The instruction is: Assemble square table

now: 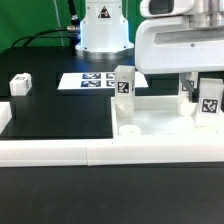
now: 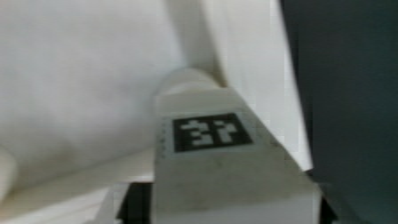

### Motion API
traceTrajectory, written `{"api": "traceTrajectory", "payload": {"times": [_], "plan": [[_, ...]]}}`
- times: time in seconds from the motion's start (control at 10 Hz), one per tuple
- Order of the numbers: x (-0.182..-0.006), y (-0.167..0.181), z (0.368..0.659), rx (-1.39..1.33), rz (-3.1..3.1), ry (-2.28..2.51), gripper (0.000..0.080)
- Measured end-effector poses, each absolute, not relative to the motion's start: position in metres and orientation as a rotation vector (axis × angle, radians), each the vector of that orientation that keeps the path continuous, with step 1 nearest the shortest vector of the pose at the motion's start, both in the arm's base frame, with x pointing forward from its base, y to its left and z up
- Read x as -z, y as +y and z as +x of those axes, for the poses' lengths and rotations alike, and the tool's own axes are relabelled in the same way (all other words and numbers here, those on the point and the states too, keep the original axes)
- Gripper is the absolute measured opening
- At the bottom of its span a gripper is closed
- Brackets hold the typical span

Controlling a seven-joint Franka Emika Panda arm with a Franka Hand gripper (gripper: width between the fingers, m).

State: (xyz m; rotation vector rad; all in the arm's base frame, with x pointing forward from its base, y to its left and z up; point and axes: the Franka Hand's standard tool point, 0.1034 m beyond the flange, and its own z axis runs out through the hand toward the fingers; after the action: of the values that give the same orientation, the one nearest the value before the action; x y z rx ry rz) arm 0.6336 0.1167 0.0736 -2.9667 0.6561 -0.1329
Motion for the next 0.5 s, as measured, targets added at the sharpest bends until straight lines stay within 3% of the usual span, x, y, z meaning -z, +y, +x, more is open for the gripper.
{"api": "traceTrajectory", "payload": {"times": [0.2,0.5], "plan": [[-0.0733,0.1148,0.6331,0.112,-2.893,0.915,0.0300],[-0.0721,0.1179,0.6289,0.019,-2.495,1.683,0.0296]]}}
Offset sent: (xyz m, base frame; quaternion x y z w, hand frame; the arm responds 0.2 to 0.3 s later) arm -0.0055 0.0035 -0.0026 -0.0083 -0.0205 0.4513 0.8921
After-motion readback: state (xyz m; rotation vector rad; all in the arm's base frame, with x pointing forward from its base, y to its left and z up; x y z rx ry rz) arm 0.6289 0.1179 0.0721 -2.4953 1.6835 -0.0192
